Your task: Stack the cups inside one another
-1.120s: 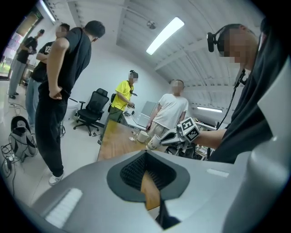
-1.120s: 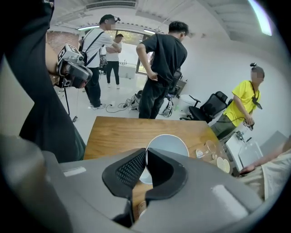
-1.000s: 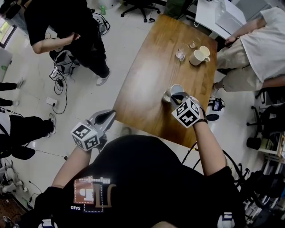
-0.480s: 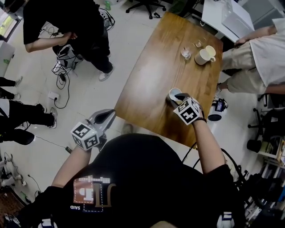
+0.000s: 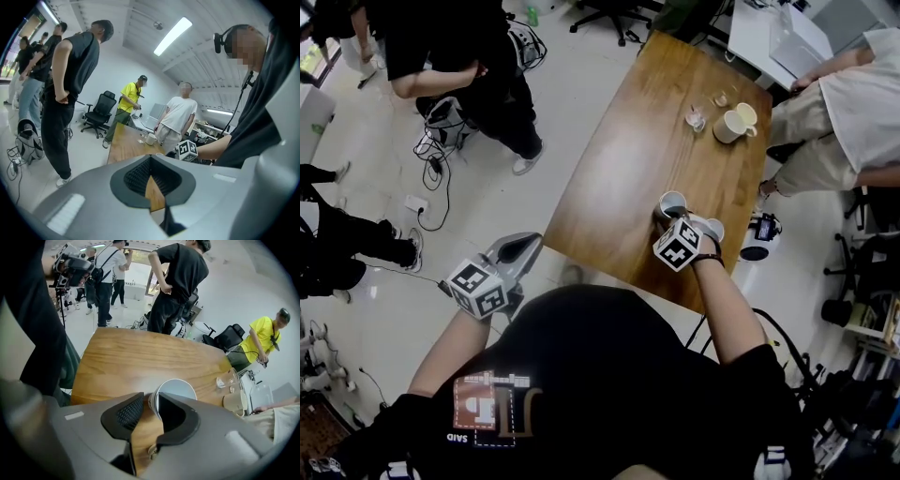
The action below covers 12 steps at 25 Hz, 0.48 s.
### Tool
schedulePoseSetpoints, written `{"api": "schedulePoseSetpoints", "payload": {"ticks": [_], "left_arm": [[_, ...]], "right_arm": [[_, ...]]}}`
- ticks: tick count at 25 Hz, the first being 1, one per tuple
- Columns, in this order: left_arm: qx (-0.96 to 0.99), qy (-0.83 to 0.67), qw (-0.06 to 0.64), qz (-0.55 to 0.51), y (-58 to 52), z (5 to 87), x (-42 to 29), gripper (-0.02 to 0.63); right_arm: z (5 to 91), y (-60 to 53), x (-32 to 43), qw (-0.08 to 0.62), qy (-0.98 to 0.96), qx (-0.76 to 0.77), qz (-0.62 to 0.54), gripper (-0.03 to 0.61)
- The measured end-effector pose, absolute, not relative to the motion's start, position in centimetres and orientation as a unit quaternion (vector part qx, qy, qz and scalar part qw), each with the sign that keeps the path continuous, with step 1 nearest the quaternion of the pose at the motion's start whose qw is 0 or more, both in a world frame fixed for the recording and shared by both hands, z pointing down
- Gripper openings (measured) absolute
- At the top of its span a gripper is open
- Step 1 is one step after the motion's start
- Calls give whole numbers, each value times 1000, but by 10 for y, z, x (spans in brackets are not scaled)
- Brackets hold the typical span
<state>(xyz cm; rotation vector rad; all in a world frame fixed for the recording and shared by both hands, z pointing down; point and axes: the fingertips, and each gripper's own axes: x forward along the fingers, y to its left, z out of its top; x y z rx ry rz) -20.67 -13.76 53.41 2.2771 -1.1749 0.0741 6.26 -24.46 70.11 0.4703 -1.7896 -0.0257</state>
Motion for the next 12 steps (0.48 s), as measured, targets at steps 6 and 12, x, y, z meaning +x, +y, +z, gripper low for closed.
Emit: {"api": "schedulePoseSetpoints", "payload": {"ticks": [6, 12], "left_arm": [[848, -443, 289, 43, -130, 537, -211, 2], [856, -430, 282, 47, -134, 531, -200, 2]], "right_arm": [[706, -248, 59, 595, -776, 209, -14, 32], [685, -244, 58, 570, -794, 212, 4, 31]]}}
